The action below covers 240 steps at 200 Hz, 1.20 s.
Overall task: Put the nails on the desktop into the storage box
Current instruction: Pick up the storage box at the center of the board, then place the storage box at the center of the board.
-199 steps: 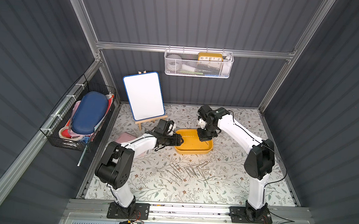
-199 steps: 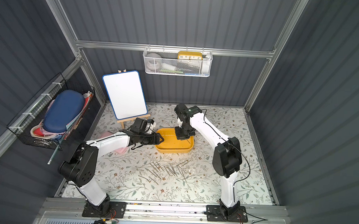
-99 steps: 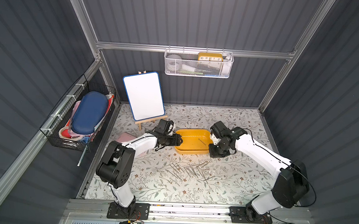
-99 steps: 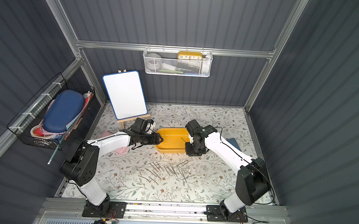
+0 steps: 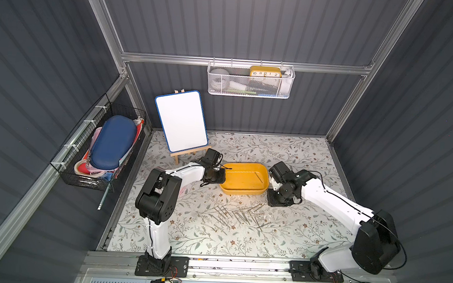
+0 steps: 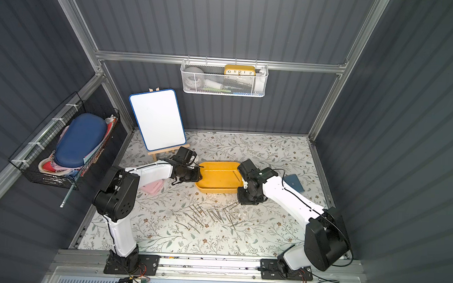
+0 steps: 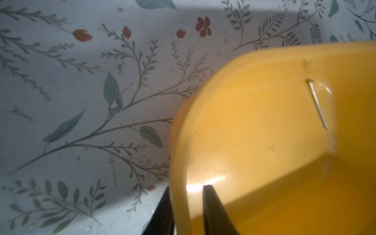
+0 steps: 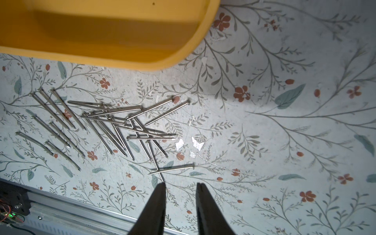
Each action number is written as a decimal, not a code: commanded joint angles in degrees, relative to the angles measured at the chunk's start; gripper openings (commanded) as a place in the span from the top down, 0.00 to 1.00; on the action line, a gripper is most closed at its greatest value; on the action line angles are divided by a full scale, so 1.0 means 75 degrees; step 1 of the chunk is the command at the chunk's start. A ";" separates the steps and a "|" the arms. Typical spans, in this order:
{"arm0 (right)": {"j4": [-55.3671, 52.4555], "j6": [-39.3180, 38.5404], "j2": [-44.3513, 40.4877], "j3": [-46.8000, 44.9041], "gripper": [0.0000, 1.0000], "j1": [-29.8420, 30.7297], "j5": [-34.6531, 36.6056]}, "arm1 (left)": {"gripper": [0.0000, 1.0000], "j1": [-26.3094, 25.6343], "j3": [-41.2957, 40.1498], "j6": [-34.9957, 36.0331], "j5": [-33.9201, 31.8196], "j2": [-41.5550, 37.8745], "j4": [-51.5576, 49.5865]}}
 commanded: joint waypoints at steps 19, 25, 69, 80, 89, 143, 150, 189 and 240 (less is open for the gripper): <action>0.0239 -0.0022 0.0159 -0.0065 0.70 -0.0049 0.0118 | 0.98 0.0056 0.1183 0.0374 -0.0553 0.0125 -0.1167; 0.0368 0.0002 0.0146 -0.0129 0.70 -0.0066 0.0102 | 1.00 0.0057 0.1297 0.0418 -0.0600 0.0123 -0.1257; 0.0691 -0.0126 0.0196 -0.0036 0.71 -0.0150 0.0111 | 1.00 0.0056 0.1455 0.0477 -0.1164 -0.0037 -0.1391; 0.0739 -0.0141 0.0191 0.0011 0.71 -0.0212 0.0131 | 1.00 0.0045 0.1386 0.0460 -0.1223 -0.0063 -0.1317; 0.0816 -0.0132 0.0169 0.0004 0.71 -0.0302 0.0108 | 1.00 0.0045 0.1347 0.0445 -0.1287 -0.0054 -0.1237; 0.0668 -0.0132 0.0346 0.0005 0.71 -0.0512 -0.0125 | 1.00 0.0010 0.1414 0.0253 -0.1715 0.0201 -0.1421; 0.0571 -0.0129 0.0388 -0.0026 0.71 -0.0516 -0.0198 | 1.00 0.0015 0.1423 0.0198 -0.1814 0.0220 -0.1460; 0.0297 0.0513 0.0017 -0.0666 0.67 -0.0340 -0.0681 | 1.00 -0.0002 0.1382 -0.0063 -0.2158 0.0288 -0.1517; 0.0905 0.1247 -0.0339 -0.1809 0.67 0.0109 -0.1054 | 1.00 -0.0138 0.1195 -0.0206 -0.2602 0.0162 -0.1397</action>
